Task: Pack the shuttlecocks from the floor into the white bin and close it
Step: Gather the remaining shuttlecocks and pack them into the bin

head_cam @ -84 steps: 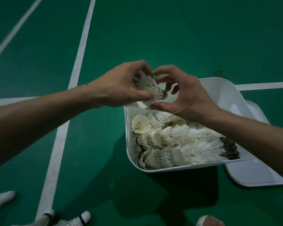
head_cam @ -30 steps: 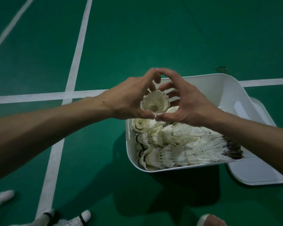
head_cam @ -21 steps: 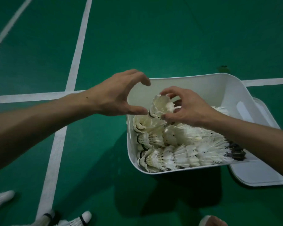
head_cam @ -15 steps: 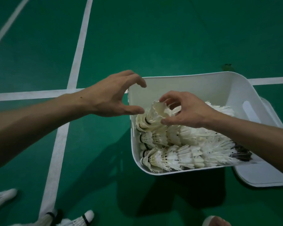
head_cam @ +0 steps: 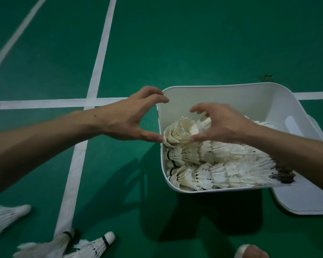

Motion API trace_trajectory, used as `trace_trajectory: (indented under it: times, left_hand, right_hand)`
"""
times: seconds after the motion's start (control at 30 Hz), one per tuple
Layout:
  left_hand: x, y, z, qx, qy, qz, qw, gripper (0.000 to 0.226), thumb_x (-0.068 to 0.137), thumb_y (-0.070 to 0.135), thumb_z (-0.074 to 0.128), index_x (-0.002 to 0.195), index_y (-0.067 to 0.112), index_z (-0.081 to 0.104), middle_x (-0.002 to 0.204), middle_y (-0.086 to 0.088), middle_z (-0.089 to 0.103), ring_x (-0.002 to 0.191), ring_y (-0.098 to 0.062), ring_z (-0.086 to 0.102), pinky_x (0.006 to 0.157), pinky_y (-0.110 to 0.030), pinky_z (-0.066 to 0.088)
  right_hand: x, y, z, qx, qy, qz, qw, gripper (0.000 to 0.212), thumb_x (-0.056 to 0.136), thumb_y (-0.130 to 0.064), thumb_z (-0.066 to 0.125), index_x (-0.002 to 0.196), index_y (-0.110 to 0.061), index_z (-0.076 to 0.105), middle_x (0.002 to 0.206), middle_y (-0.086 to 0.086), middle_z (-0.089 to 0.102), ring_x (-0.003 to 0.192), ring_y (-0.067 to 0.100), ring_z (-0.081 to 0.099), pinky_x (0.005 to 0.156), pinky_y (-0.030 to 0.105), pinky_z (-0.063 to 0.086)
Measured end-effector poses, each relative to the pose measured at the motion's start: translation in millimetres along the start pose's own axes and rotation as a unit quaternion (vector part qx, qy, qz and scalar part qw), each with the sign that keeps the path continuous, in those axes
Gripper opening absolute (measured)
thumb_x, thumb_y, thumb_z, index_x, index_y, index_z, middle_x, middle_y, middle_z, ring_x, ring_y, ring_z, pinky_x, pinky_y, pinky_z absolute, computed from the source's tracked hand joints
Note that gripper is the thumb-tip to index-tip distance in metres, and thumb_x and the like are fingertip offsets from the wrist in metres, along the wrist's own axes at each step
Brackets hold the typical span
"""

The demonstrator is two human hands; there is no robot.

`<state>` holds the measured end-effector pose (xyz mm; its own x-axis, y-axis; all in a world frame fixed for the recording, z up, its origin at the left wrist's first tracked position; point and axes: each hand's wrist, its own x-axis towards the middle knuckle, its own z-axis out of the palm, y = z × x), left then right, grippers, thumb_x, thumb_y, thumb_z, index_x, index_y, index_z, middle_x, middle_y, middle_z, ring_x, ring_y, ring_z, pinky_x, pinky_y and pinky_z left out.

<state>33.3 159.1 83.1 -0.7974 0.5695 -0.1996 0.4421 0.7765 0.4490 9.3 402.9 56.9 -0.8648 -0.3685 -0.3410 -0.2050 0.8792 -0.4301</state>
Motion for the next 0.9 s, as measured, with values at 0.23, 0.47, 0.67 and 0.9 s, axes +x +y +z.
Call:
trace_trajectory:
  times: [0.23, 0.47, 0.67, 0.9]
  left_hand:
    - [-46.0, -21.6, 17.1, 0.005, -0.003, -0.049, 0.999, 0.1, 0.064, 0.08, 0.058, 0.143, 0.026, 0.029, 0.147, 0.005, 0.022, 0.132, -0.011, 0.031, 0.107, -0.02, 0.024]
    - [-108.2, -57.9, 35.4, -0.019, -0.038, -0.145, 0.989, 0.109, 0.052, 0.087, 0.044, 0.14, 0.026, 0.032, 0.145, 0.001, 0.024, 0.125, -0.013, 0.036, 0.098, -0.018, 0.028]
    - [-168.4, -86.5, 71.6, -0.06, -0.099, -0.247, 0.962, 0.13, 0.033, 0.103, 0.029, 0.135, 0.024, 0.04, 0.14, -0.004, 0.033, 0.122, -0.016, 0.041, 0.101, -0.019, 0.031]
    - [-234.3, -86.5, 112.5, -0.092, -0.233, -0.318, 0.914, 0.133, 0.027, 0.104, 0.019, 0.136, 0.03, 0.036, 0.133, -0.004, 0.044, 0.112, -0.017, 0.05, 0.096, -0.025, 0.039]
  right_hand:
    - [-32.7, -46.9, -29.2, 0.045, 0.145, -0.094, 0.984, 0.057, 0.069, -0.055, 0.068, 0.118, -0.028, 0.058, 0.107, -0.016, 0.052, 0.085, -0.005, 0.052, 0.076, 0.021, 0.049]
    - [-50.5, -130.1, -8.1, 0.091, 0.107, -0.207, 0.968, 0.047, 0.067, -0.051, 0.068, 0.107, -0.028, 0.062, 0.098, -0.016, 0.062, 0.085, 0.002, 0.061, 0.074, 0.023, 0.056]
    - [-44.6, -172.9, 65.8, 0.03, -0.039, -0.26, 0.964, 0.041, 0.075, -0.039, 0.075, 0.111, -0.023, 0.063, 0.107, -0.007, 0.063, 0.09, 0.009, 0.059, 0.079, 0.019, 0.047]
    - [-46.0, -186.6, 153.3, -0.007, -0.169, -0.252, 0.953, 0.047, 0.077, -0.04, 0.074, 0.117, -0.02, 0.06, 0.117, -0.001, 0.064, 0.099, 0.011, 0.058, 0.077, 0.016, 0.035]
